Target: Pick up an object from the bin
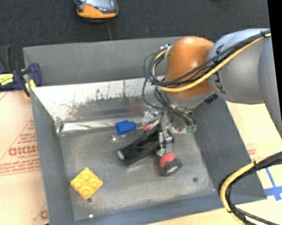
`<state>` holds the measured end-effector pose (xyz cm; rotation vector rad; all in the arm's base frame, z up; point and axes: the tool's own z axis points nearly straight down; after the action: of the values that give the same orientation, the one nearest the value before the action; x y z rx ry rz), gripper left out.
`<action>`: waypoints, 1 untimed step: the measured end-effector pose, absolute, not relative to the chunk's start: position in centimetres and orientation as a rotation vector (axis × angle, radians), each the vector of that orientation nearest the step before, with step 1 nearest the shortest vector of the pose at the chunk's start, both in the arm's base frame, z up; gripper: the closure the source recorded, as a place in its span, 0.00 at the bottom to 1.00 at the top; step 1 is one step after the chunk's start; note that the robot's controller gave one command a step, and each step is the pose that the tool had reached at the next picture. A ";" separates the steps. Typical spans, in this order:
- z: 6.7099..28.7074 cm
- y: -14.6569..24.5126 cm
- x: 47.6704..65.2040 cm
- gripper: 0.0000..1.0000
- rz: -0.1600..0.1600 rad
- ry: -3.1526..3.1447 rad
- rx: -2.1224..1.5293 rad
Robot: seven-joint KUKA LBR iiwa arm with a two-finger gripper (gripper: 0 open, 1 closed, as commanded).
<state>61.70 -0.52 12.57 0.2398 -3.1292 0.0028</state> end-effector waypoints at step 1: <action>12.5 -0.7 63.3 0.00 0.001 -3.130 0.196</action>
Offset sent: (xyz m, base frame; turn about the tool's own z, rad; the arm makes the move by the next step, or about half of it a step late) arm 0.0058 -0.0069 -0.0124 0.0586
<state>63.32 -0.72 12.52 0.1957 -3.1301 0.0009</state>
